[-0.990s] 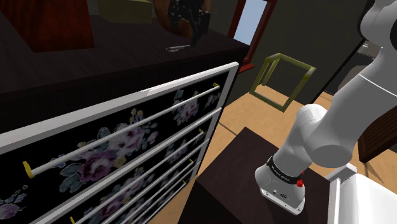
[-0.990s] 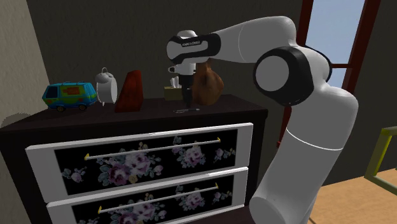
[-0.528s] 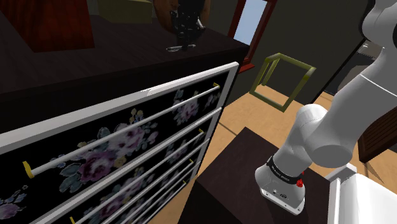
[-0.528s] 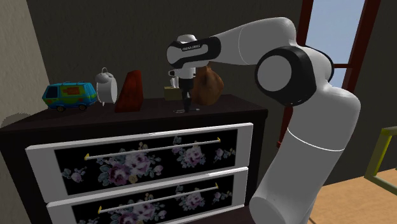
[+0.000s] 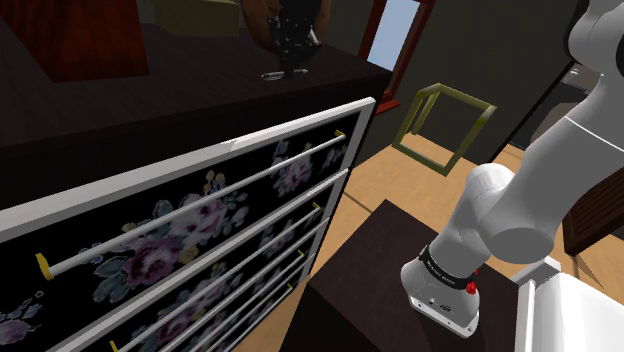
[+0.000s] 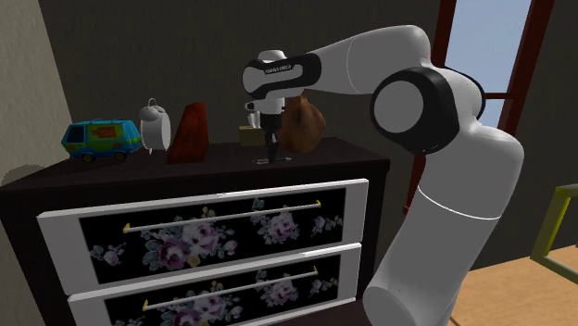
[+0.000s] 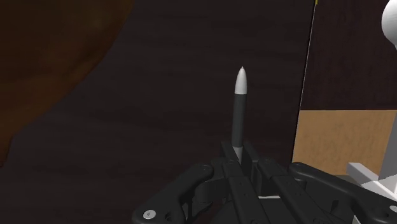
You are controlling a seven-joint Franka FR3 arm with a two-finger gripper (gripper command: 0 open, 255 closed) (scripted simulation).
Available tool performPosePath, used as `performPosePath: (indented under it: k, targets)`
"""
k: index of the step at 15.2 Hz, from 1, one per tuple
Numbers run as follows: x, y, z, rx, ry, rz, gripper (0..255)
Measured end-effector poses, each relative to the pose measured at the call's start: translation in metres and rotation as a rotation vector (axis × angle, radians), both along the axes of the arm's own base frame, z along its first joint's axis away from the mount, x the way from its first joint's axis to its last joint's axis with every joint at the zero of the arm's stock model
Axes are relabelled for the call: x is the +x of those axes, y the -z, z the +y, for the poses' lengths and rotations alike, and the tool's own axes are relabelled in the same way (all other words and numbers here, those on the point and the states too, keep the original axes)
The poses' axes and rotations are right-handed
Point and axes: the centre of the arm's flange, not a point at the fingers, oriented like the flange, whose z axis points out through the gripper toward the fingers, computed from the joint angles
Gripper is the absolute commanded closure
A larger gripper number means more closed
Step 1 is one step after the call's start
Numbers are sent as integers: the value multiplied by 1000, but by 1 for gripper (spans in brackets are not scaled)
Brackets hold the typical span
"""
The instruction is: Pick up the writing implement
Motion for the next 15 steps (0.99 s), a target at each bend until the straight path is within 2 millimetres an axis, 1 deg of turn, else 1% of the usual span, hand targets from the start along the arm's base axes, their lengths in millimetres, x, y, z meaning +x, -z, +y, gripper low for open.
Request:
performPosePath:
  k: [4,13,15]
  targets:
    - [1,-18,1,-1,1,1,255]
    - [0,-65,0,-1,1,1,255]
    - [0,-73,-1,-1,0,1,255]
